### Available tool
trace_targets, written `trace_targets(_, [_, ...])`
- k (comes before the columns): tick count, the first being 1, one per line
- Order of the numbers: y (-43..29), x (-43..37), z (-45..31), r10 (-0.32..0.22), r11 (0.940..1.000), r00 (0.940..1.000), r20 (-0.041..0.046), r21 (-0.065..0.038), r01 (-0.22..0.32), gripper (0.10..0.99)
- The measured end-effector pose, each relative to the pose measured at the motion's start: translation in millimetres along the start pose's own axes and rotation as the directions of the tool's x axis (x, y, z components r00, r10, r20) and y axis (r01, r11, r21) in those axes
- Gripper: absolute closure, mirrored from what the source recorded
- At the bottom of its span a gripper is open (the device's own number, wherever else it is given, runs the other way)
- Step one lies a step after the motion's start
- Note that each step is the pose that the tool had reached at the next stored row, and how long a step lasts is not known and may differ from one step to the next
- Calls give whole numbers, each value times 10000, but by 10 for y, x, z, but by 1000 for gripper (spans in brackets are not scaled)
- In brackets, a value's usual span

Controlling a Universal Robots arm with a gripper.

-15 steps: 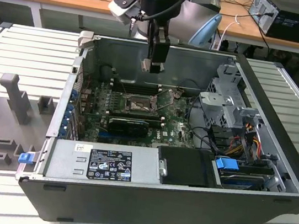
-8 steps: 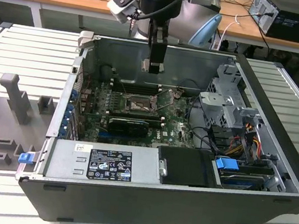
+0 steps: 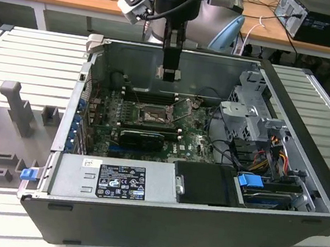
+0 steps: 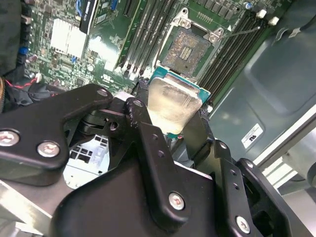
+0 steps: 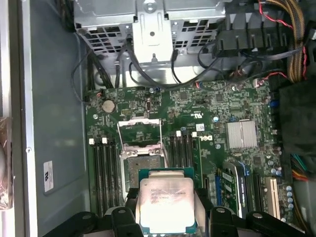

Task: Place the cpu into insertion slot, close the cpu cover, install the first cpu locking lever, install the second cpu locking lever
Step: 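Place the cpu into insertion slot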

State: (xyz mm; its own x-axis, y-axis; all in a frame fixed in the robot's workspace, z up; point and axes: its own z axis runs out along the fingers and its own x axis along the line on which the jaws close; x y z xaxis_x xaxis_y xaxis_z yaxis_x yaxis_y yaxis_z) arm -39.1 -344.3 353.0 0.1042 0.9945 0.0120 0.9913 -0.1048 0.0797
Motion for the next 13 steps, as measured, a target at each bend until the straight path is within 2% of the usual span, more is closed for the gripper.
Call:
trace_targets(3, [0,0,2,376,9993,9993,34,-6,-376,561])
trace_targets(6, [0,0,7,900,9959,9959,84,-16,-900,561])
trace_targets(10, [-1,0,18,853,9964,9963,95,-19,-853,561])
trace_targets(13, [-1,0,40,406,9992,9992,58,-12,-406,561])
